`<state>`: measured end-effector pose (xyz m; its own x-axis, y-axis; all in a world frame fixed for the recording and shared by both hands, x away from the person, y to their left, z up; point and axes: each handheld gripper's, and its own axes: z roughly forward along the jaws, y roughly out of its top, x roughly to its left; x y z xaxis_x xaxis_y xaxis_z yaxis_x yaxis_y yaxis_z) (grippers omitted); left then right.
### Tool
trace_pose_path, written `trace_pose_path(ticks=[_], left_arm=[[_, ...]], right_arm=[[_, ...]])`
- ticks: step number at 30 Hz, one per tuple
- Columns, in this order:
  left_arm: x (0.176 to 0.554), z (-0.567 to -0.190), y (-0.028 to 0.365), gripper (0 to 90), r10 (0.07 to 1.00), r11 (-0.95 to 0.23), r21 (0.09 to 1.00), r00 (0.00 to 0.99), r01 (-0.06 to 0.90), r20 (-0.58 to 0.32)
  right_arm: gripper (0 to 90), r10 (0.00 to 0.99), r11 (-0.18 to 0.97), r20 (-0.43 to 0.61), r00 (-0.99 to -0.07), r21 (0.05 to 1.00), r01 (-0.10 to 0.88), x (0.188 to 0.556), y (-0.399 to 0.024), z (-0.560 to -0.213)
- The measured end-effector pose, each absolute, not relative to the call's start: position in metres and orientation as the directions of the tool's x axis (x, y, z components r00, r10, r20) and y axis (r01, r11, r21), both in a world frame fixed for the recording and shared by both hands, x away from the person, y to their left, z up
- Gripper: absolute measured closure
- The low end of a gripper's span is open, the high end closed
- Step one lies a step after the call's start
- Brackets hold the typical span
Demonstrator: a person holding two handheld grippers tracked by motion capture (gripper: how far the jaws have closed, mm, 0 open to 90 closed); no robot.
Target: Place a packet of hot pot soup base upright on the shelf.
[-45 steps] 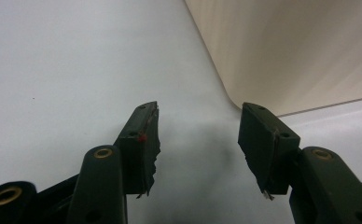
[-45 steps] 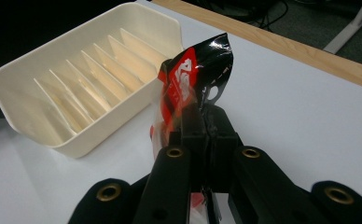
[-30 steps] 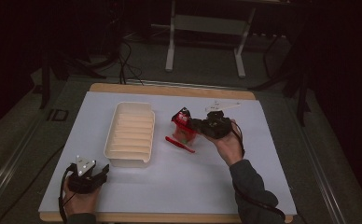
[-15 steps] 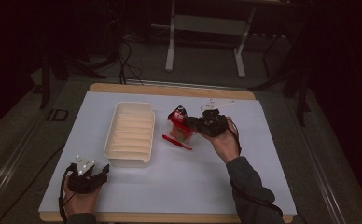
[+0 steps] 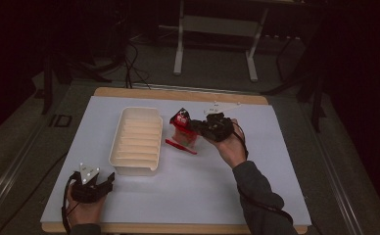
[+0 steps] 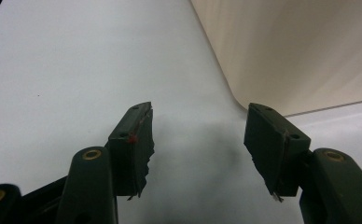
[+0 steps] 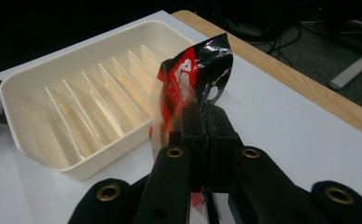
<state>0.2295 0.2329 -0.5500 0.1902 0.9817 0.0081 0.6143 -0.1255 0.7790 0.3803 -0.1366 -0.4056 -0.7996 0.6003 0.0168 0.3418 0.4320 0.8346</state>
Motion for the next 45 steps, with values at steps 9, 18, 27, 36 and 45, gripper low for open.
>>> trace_pose_path(ticks=[9, 18, 27, 36, 45], left_arm=[[0.229, -0.550, 0.235, 42.1, 0.983, -0.108, 0.784, 0.182, 0.611, -0.006], [0.229, -0.550, 0.234, 42.1, 0.983, -0.109, 0.783, 0.183, 0.612, -0.006], [0.230, -0.550, 0.236, 42.1, 0.984, -0.099, 0.782, 0.179, 0.616, -0.017], [0.230, -0.551, 0.235, 42.0, 0.984, -0.102, 0.781, 0.179, 0.616, -0.012], [0.230, -0.551, 0.235, 42.1, 0.984, -0.103, 0.780, 0.178, 0.617, -0.011]], right_arm=[[88.3, 0.579, 0.441, 0.010, -0.815, 0.837, 0.323, 0.380, -0.125, -0.404], [88.3, 0.564, 0.442, 0.006, -0.826, 0.842, 0.309, 0.381, -0.112, -0.401], [88.3, 0.538, 0.447, -0.003, -0.843, 0.849, 0.282, 0.385, -0.101, -0.399], [88.3, 0.525, 0.450, -0.008, -0.851, 0.852, 0.269, 0.386, -0.091, -0.398], [88.3, 0.508, 0.456, -0.012, -0.861, 0.852, 0.258, 0.390, -0.081, -0.401]])
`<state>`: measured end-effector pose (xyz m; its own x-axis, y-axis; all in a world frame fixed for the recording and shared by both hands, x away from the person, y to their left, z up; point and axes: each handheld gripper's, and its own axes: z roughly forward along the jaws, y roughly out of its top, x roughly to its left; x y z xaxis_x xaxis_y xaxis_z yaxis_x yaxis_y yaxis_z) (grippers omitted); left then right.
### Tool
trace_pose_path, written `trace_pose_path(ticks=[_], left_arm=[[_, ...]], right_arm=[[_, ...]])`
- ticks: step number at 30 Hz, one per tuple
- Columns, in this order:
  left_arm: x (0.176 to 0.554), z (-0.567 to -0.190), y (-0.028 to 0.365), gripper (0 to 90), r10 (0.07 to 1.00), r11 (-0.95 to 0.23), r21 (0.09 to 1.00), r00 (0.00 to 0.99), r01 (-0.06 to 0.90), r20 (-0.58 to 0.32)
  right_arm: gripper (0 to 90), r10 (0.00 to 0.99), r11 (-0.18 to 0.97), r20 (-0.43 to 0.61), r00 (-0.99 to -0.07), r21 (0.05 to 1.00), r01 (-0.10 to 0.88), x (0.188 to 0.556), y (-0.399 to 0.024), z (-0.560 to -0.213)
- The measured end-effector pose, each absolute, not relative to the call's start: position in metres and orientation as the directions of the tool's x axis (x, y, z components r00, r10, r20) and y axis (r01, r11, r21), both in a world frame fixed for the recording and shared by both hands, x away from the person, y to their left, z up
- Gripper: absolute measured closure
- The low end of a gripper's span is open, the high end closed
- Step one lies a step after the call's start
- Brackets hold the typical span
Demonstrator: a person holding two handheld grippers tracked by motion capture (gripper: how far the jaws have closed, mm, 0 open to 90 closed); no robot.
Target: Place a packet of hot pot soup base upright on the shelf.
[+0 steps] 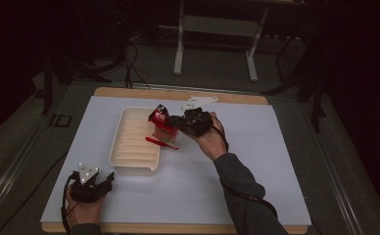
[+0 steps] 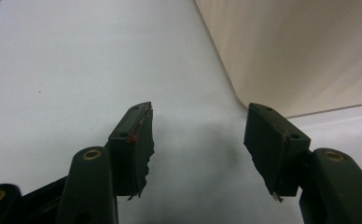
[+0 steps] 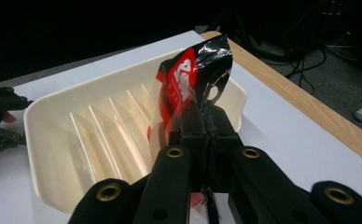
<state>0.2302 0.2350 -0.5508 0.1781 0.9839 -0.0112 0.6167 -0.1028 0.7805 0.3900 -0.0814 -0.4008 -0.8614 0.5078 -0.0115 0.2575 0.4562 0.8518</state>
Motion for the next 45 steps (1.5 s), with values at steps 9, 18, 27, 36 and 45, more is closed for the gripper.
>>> trace_pose_path(ticks=[9, 18, 27, 36, 45], left_arm=[[0.231, -0.551, 0.235, 42.1, 0.984, -0.106, 0.777, 0.180, 0.621, -0.009], [0.230, -0.551, 0.235, 42.0, 0.983, -0.106, 0.778, 0.181, 0.620, -0.010], [0.230, -0.551, 0.235, 42.0, 0.983, -0.107, 0.778, 0.181, 0.619, -0.009], [0.230, -0.551, 0.235, 42.0, 0.983, -0.109, 0.778, 0.182, 0.619, -0.008], [0.230, -0.551, 0.235, 42.0, 0.983, -0.107, 0.779, 0.182, 0.618, -0.010]], right_arm=[[88.3, 0.491, 0.459, -0.006, -0.871, 0.852, 0.253, 0.391, -0.073, -0.402], [88.4, 0.484, 0.454, 0.000, -0.875, 0.855, 0.250, 0.392, -0.064, -0.403], [88.3, 0.503, 0.432, 0.016, -0.864, 0.861, 0.267, 0.398, -0.066, -0.404], [88.3, 0.499, 0.436, 0.018, -0.867, 0.859, 0.269, 0.400, -0.063, -0.403], [88.3, 0.478, 0.440, 0.022, -0.878, 0.859, 0.261, 0.399, -0.052, -0.402]])
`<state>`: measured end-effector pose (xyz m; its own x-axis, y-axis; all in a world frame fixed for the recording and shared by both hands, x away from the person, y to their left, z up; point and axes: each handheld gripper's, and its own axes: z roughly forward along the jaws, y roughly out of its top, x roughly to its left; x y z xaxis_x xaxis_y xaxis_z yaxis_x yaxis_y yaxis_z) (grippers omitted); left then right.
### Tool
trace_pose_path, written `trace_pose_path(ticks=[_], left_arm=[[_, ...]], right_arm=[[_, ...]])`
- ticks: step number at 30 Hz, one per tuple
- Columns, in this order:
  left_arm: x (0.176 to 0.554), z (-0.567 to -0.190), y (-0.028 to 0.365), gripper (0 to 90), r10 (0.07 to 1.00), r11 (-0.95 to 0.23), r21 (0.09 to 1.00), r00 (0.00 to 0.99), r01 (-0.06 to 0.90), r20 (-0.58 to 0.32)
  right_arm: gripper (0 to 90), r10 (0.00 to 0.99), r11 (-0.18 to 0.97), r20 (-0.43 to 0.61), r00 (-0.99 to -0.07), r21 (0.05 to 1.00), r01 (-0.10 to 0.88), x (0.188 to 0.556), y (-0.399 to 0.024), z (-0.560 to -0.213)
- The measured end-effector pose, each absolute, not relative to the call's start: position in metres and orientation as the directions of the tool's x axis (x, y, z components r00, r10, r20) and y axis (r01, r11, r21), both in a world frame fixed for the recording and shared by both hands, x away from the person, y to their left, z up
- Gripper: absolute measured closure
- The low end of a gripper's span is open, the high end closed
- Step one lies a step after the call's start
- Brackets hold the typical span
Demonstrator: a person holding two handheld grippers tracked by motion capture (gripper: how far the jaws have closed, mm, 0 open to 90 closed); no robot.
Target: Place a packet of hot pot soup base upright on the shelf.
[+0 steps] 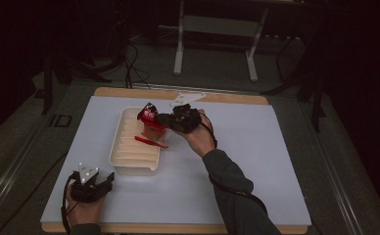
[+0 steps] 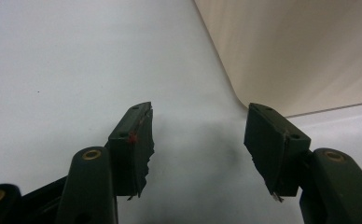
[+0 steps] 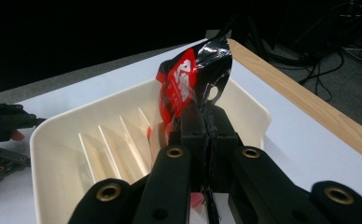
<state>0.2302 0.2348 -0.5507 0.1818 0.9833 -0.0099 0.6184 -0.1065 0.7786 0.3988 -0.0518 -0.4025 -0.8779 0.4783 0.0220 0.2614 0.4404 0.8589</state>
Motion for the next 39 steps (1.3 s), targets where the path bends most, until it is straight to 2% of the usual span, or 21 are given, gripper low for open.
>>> trace_pose_path(ticks=[39], left_arm=[[0.230, -0.551, 0.235, 41.8, 0.983, -0.107, 0.778, 0.184, 0.619, -0.011]], right_arm=[[88.1, 0.421, 0.460, 0.029, -0.906, 0.854, 0.241, 0.391, -0.018, -0.406]])
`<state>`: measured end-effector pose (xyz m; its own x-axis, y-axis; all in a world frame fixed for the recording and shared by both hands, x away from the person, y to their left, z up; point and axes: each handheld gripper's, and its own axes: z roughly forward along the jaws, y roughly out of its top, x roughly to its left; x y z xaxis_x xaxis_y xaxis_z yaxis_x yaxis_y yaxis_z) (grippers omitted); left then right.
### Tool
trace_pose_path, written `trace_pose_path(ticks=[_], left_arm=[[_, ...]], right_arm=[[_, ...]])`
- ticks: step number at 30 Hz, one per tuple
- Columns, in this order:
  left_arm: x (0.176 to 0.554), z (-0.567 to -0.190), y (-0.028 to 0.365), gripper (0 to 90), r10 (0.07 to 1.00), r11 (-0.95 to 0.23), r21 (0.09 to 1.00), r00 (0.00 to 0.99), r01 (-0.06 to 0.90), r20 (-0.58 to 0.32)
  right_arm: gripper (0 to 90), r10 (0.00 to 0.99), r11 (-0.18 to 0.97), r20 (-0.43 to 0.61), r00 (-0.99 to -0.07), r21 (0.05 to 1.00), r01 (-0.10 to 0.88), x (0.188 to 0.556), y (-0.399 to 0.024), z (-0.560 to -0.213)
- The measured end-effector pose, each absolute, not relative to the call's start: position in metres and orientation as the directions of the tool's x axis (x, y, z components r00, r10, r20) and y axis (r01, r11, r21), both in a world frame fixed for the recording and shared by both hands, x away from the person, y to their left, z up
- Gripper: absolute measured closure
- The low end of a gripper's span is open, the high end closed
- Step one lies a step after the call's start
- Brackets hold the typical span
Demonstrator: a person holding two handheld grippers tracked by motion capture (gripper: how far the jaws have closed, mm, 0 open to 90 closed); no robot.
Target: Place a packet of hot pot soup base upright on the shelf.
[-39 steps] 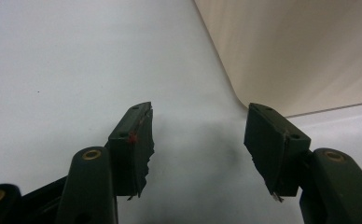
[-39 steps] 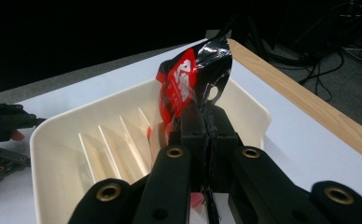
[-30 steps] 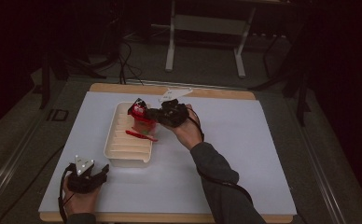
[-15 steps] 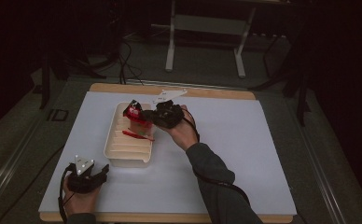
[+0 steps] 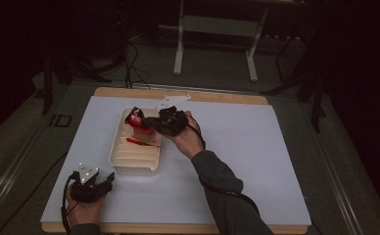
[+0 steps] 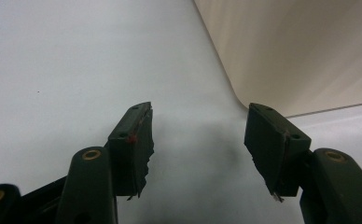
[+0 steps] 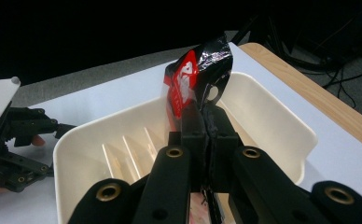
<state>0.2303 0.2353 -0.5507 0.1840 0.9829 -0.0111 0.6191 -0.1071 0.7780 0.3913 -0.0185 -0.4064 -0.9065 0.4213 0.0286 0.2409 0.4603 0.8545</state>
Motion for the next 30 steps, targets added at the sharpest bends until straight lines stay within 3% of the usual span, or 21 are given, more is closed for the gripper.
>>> trace_pose_path(ticks=[30], left_arm=[[0.230, -0.550, 0.236, 41.8, 0.983, -0.103, 0.779, 0.183, 0.618, -0.015]], right_arm=[[84.8, 0.416, 0.521, 0.016, -0.909, 0.815, 0.253, 0.390, 0.002, -0.429]])
